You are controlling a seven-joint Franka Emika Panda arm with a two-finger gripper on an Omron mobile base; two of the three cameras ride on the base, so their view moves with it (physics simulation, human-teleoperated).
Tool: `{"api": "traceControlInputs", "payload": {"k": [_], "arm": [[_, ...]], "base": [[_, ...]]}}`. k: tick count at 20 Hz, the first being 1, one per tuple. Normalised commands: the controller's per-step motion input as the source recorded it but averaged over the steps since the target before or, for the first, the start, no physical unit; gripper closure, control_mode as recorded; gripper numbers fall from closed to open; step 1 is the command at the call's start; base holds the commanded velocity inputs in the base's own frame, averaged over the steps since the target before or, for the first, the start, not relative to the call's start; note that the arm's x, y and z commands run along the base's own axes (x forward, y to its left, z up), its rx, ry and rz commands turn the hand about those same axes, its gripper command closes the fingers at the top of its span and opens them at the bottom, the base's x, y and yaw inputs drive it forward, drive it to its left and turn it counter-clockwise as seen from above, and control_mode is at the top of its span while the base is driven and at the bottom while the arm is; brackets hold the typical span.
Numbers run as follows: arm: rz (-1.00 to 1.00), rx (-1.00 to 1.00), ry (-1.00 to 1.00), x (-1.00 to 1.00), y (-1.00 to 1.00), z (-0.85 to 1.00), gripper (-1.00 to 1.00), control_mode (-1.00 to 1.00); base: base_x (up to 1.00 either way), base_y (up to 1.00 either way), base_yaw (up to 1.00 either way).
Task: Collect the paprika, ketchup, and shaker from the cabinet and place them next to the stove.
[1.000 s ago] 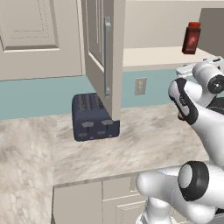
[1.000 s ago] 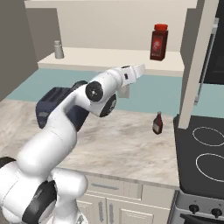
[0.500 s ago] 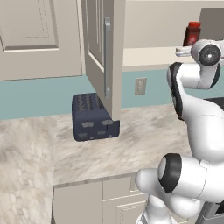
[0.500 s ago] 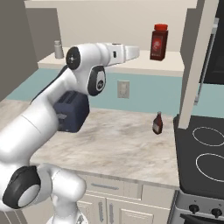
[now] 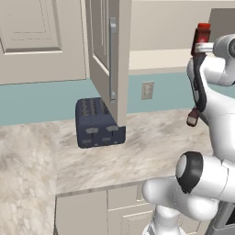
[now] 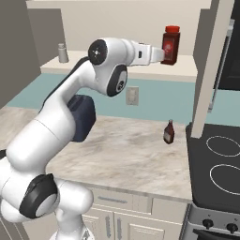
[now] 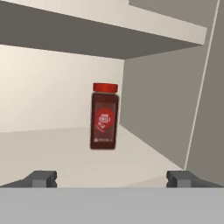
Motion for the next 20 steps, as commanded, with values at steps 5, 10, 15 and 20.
{"api": "traceControlInputs", "payload": {"k": [5, 10, 15, 20], "arm": [[0.00, 0.00, 0.00, 0.02, 0.00, -0.01, -1.00, -1.00], [0.00, 0.00, 0.00, 0.15, 0.00, 0.00, -1.00, -1.00], [0.00, 0.02, 0.00, 0.28, -0.07, 0.00, -1.00, -1.00], [0.00, 0.01, 0.00, 0.41, -0.01, 0.00, -1.00, -1.00]], "base": [[0.00, 0.00, 0.00], [0.00, 0.00, 0.00], [0.00, 0.00, 0.00], [0.00, 0.00, 0.00]]}}
